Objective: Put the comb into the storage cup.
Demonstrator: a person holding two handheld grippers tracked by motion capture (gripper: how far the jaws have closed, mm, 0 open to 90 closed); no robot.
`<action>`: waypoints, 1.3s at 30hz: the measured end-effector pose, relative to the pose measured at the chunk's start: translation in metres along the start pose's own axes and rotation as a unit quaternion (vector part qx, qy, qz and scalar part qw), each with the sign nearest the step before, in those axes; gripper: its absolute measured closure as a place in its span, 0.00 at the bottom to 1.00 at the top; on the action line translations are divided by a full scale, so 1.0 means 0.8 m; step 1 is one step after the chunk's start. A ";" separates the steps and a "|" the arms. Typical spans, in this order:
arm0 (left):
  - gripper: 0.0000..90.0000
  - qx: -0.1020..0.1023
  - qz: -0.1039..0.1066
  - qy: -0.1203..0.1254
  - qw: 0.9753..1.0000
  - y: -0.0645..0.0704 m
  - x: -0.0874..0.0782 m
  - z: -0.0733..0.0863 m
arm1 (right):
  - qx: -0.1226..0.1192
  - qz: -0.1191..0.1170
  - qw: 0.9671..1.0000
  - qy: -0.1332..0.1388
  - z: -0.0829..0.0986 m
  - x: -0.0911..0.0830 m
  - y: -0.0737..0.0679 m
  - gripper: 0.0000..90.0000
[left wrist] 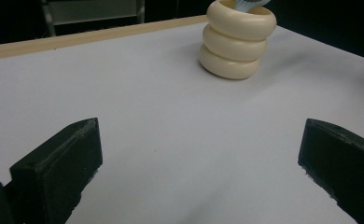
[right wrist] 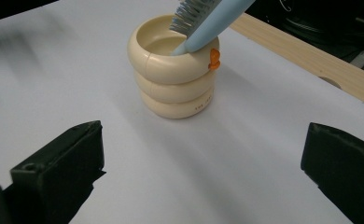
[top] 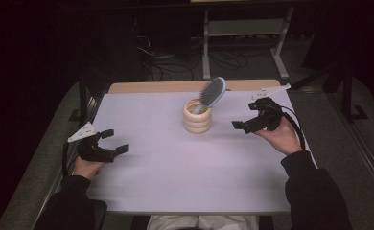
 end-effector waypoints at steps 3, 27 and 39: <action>0.00 0.000 -0.001 -0.001 1.000 0.000 0.000 0.000 | 0.004 0.000 1.000 0.003 0.005 -0.004 0.001 0.00; 0.00 0.002 0.001 -0.006 1.000 0.002 -0.001 0.003 | 0.031 0.004 0.999 0.015 0.055 -0.024 0.007 0.00; 0.00 0.002 0.004 -0.010 1.000 0.003 0.001 0.004 | 0.033 0.016 0.999 0.022 0.071 -0.030 0.006 0.00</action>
Point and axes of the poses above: each handheld gripper's, and its own axes: x roughly forward along the jaws, z roughly out of its underside, y roughly to its right, the point moved 10 cm from there along x, roughly forward along the jaws, and after that the axes turned 3 degrees about -x, right-handed, at the moved point
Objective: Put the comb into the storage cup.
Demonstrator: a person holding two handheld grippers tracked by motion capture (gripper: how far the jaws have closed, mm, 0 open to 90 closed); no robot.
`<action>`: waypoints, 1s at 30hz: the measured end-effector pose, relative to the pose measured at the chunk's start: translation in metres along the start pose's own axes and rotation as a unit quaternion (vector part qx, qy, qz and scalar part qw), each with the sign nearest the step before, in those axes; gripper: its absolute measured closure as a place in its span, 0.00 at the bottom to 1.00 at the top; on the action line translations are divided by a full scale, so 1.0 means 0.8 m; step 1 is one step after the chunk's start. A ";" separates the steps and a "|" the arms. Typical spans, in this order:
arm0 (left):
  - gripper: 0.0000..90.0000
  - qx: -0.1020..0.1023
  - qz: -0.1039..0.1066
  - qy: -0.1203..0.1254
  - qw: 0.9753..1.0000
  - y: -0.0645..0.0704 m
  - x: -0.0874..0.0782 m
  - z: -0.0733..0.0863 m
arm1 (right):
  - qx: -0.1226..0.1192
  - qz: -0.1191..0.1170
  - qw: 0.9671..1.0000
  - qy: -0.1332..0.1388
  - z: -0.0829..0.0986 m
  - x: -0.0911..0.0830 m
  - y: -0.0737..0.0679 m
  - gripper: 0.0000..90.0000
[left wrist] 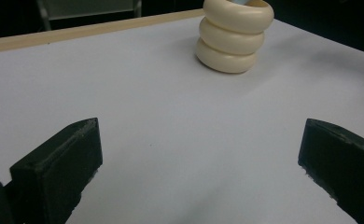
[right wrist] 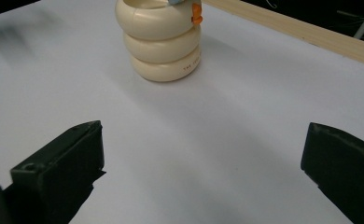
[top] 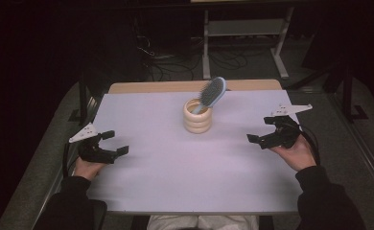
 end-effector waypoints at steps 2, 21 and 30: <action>0.00 0.001 0.000 0.000 1.000 0.000 0.000 0.000 | 0.002 0.000 1.000 0.000 0.005 0.000 0.000 0.00; 0.00 -0.001 -0.003 0.003 1.000 -0.001 -0.002 -0.001 | 0.005 0.013 1.000 0.001 0.049 -0.013 -0.001 0.00; 0.00 -0.001 -0.003 0.003 1.000 -0.001 -0.002 -0.001 | 0.015 0.018 1.000 0.005 0.067 -0.025 0.003 0.00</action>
Point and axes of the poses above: each handheld gripper's, and its own axes: x roughly forward along the jaws, z roughly out of its underside, y roughly to its right, the point moved 10 cm from there along x, roughly forward along the jaws, and after that the axes turned 3 degrees about -x, right-handed, at the moved point
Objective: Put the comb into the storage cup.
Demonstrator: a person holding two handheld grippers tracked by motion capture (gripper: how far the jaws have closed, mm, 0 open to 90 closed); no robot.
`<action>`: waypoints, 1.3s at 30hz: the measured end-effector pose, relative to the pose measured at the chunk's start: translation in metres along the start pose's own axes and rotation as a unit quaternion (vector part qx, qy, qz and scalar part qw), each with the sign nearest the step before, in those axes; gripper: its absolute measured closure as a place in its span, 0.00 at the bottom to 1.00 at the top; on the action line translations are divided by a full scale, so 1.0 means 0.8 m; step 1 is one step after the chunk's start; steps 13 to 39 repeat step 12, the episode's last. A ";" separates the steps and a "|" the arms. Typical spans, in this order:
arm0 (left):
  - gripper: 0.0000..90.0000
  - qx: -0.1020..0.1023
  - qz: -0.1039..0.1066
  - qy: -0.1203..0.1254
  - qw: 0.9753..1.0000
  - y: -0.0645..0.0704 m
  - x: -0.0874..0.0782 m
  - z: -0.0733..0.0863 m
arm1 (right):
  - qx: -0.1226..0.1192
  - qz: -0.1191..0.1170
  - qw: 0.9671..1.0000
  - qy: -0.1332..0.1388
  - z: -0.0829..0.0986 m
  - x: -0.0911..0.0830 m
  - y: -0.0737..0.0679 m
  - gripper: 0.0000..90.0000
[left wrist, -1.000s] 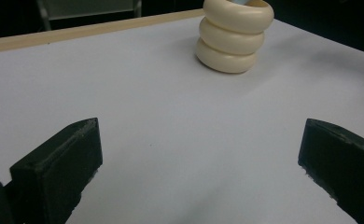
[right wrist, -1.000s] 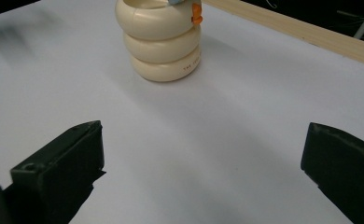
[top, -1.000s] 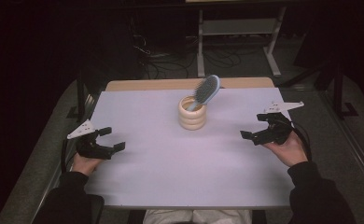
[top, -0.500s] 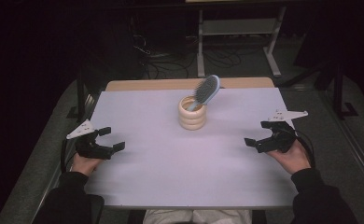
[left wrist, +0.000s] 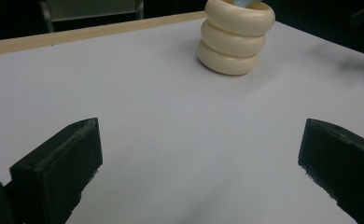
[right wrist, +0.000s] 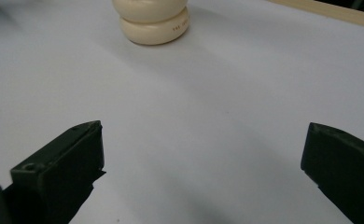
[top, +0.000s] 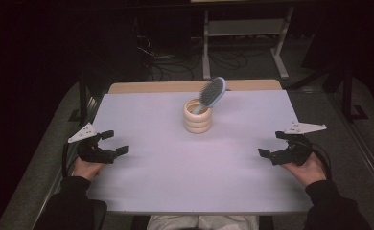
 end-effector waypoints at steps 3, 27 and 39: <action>0.00 0.002 0.000 0.001 1.000 0.000 0.000 0.000 | 0.003 0.004 1.000 -0.004 0.009 0.000 0.000 0.00; 0.00 0.009 -0.001 0.001 1.000 0.001 0.001 -0.001 | -0.001 0.015 1.000 -0.026 0.022 0.005 -0.004 0.00; 0.00 0.009 -0.001 0.001 1.000 0.001 0.001 -0.001 | -0.001 0.015 1.000 -0.026 0.022 0.005 -0.004 0.00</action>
Point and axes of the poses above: each handheld gripper's, and its own axes: x roughly forward along the jaws, z roughly out of its underside, y roughly to its right, the point moved 10 cm from there along x, roughly forward along the jaws, and after that the axes turned 3 degrees about -x, right-handed, at the moved point
